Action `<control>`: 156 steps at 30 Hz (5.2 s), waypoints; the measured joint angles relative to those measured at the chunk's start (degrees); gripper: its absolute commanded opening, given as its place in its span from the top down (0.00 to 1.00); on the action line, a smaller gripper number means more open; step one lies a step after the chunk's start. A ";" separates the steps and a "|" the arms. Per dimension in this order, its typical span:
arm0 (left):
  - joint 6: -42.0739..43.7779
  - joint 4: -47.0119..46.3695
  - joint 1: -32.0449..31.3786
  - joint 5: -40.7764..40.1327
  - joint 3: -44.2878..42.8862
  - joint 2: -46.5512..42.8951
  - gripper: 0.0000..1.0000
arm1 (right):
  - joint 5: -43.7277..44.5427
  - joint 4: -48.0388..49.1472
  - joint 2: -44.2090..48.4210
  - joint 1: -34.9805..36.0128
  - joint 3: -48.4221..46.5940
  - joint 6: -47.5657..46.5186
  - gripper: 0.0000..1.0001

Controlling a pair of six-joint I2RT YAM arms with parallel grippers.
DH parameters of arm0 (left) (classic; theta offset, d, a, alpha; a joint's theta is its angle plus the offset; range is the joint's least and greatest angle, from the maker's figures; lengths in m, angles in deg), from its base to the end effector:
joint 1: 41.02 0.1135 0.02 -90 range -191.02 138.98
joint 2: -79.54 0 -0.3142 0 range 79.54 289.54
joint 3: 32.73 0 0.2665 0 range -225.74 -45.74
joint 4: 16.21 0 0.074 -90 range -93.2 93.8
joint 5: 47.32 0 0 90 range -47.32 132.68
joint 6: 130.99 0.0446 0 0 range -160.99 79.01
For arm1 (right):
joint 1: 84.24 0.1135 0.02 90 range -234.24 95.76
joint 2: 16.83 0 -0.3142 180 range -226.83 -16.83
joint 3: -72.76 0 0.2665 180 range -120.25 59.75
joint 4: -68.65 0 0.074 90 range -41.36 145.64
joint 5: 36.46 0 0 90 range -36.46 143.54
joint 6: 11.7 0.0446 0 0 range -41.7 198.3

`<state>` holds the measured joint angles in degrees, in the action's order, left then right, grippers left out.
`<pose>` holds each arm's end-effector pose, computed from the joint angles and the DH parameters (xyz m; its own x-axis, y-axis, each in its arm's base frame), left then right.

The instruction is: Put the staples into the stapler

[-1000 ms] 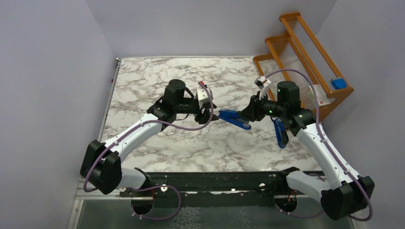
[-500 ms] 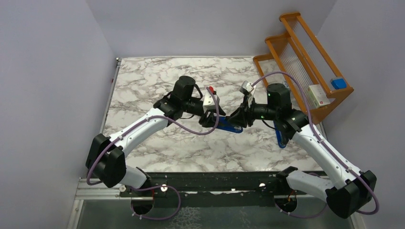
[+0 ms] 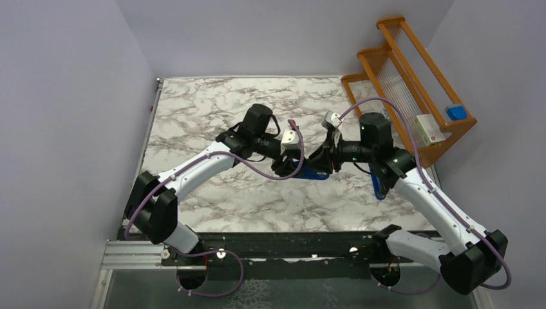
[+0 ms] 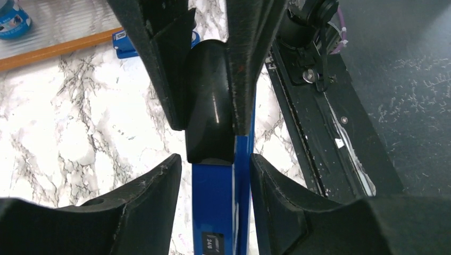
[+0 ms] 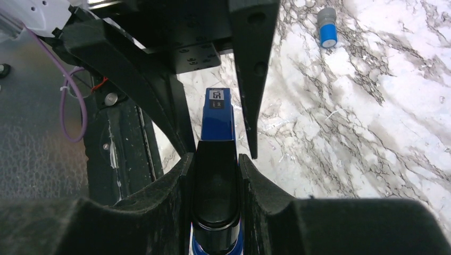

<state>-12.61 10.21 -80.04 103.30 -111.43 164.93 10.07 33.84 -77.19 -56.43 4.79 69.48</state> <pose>0.2395 -0.2441 0.3433 0.0430 0.2653 -0.9632 0.9724 -0.2324 -0.0206 0.1833 0.1314 0.3733 -0.2646 -0.2654 -0.9271 -0.9314 0.3195 0.1744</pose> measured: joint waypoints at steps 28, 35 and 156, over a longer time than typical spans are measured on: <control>-13.86 -16.57 1.57 -16.00 11.96 -4.28 1.00 | 38.18 16.48 23.80 0.22 13.57 43.28 0.31; -27.30 -31.65 1.57 -20.15 14.60 -5.35 1.00 | 47.01 14.19 15.63 0.24 14.86 59.87 0.42; -41.03 -42.80 -1.92 -29.79 8.76 1.09 0.22 | 44.15 25.11 1.68 0.00 13.42 41.62 0.99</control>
<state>-53.64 -32.59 -81.97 73.51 -102.67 166.02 54.22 58.95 -75.51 -56.43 18.21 111.09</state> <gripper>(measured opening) 0.802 0.093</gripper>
